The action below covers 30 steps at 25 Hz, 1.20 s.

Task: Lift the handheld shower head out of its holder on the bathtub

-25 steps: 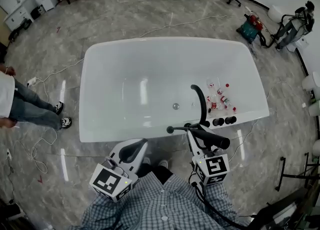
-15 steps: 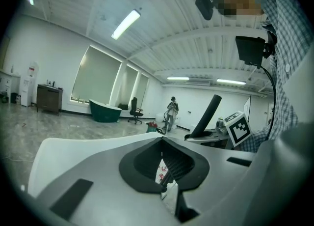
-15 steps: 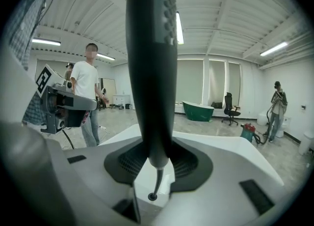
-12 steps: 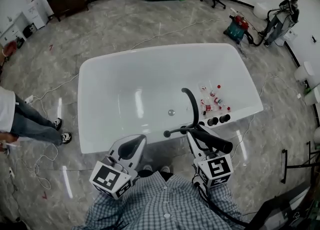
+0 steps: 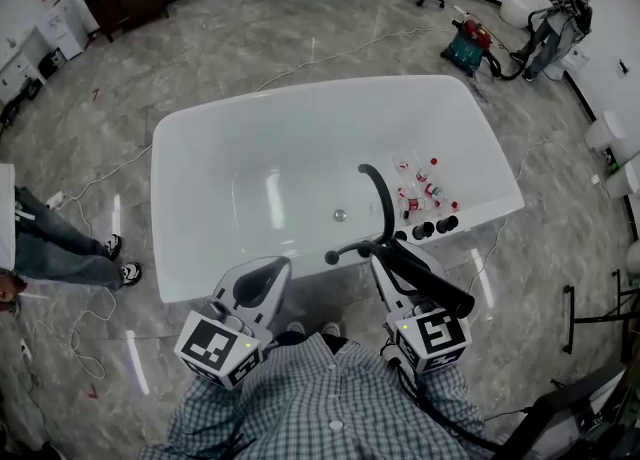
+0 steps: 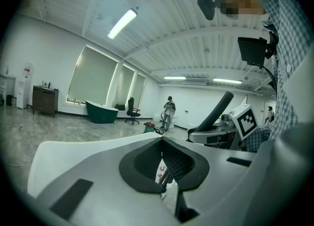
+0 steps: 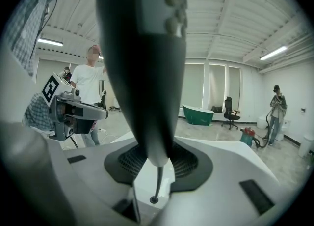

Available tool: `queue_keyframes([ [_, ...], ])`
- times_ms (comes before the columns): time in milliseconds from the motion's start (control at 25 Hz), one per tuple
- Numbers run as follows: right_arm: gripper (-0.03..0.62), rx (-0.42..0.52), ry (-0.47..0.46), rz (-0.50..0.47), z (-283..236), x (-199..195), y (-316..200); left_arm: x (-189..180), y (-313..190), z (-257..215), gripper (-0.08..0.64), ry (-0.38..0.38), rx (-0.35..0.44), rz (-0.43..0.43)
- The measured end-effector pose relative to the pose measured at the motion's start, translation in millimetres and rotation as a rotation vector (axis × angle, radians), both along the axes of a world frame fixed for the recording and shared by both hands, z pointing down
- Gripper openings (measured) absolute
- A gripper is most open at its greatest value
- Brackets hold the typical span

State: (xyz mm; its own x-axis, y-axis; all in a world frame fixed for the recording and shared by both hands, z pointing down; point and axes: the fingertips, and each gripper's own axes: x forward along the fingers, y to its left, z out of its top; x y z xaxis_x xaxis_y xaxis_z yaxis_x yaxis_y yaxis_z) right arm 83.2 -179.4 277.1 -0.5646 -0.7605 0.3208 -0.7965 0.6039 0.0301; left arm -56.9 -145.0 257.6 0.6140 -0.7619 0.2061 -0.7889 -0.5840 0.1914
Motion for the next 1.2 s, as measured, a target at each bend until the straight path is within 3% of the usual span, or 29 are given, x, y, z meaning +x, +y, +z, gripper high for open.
queue_keyframes([
  [1200,0.135,0.000,0.012,-0.007,4,0,13,2,13,6,0.006,-0.004,-0.019,0.010],
])
